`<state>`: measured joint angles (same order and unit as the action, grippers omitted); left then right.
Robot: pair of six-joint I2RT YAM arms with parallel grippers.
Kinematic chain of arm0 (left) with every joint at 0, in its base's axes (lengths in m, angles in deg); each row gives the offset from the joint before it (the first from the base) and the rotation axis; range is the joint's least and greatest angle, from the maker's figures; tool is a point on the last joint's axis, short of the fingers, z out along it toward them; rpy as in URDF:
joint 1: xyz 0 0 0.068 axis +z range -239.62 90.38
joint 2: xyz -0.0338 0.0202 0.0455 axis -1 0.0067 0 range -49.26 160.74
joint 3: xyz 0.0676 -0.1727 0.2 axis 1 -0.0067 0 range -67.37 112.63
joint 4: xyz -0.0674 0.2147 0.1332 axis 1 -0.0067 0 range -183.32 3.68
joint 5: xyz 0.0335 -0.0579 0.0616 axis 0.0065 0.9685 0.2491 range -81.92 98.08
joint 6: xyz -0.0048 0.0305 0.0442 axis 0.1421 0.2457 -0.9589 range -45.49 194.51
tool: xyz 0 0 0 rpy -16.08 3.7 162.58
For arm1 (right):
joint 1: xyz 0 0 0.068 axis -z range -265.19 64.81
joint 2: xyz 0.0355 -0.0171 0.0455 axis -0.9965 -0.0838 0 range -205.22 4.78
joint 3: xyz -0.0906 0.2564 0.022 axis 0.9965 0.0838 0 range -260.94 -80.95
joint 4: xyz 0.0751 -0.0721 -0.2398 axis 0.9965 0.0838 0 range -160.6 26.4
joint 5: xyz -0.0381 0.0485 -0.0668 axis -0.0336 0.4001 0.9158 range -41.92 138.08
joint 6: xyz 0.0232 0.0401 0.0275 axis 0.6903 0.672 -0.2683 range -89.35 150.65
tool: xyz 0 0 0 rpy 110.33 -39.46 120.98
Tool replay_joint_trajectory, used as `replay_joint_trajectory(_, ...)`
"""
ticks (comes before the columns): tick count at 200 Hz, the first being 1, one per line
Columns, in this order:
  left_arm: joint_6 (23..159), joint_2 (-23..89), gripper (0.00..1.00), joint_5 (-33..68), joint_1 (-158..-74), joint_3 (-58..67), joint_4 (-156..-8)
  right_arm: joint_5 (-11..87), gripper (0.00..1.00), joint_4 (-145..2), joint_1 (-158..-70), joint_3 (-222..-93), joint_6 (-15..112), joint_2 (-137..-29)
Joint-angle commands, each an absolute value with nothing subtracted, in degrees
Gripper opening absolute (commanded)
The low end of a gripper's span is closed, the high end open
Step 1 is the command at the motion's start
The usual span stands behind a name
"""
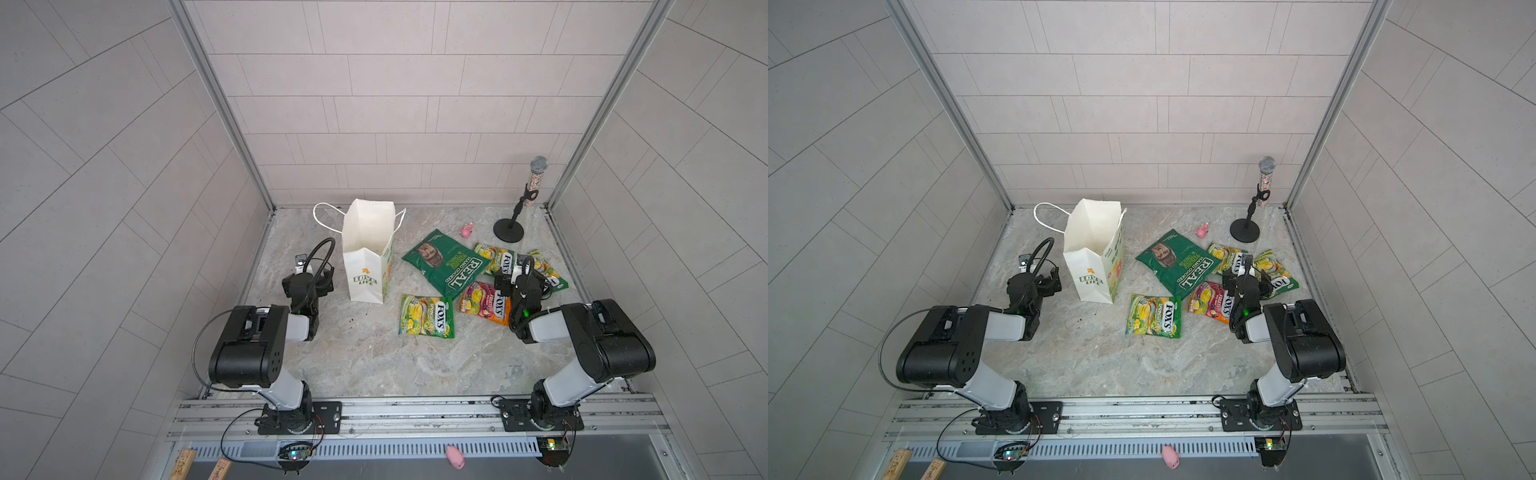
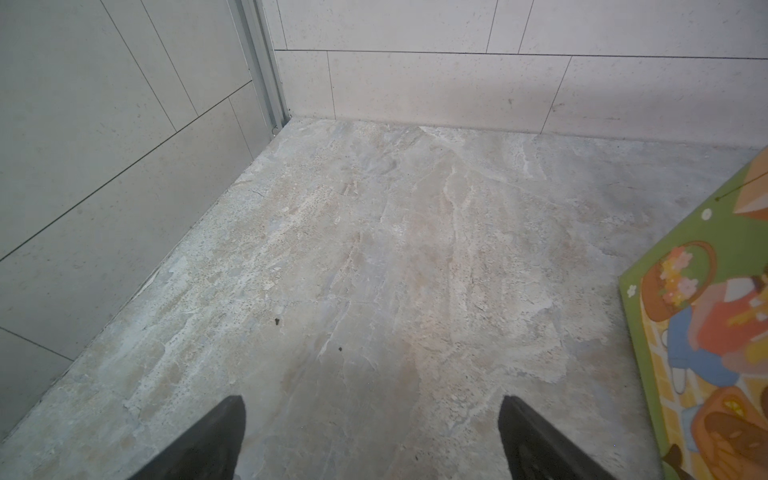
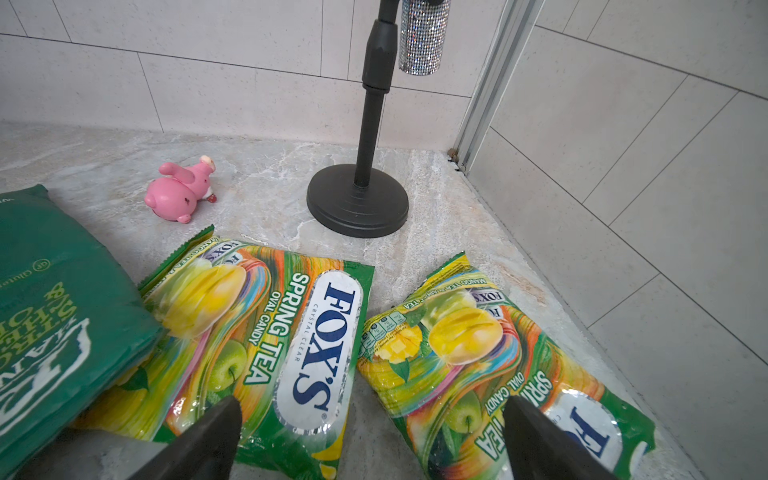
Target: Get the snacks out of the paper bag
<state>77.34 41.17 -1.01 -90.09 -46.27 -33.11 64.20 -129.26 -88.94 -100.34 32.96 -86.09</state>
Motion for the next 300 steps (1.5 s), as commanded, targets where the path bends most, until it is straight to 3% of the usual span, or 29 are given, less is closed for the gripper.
replay_joint_trajectory(1,76.61,41.46,1.00,-1.06,-90.40,-45.22,-32.64,65.29,0.99,-128.96,-89.14,-100.48,32.50,-85.71)
replay_joint_trajectory(67,76.62,41.43,1.00,-0.98,-90.40,-45.31,-32.45,65.22,0.99,-129.77,-89.14,-100.06,32.52,-85.66)
replay_joint_trajectory(104,76.62,41.44,1.00,-0.98,-90.48,-45.31,-32.42,62.55,0.99,-142.46,-89.15,-94.10,31.53,-86.78)
replay_joint_trajectory(143,76.61,41.29,1.00,-0.98,-90.40,-45.40,-32.41,66.97,0.99,-128.04,-89.22,-100.74,33.01,-85.45)
replay_joint_trajectory(271,76.62,41.43,1.00,-0.91,-90.28,-45.33,-32.41,67.18,0.99,-129.47,-89.31,-100.20,32.86,-85.67)
replay_joint_trajectory(300,76.19,41.43,1.00,-0.19,-90.38,-45.05,-32.97,65.67,0.99,-135.54,-89.37,-97.32,32.33,-86.05)
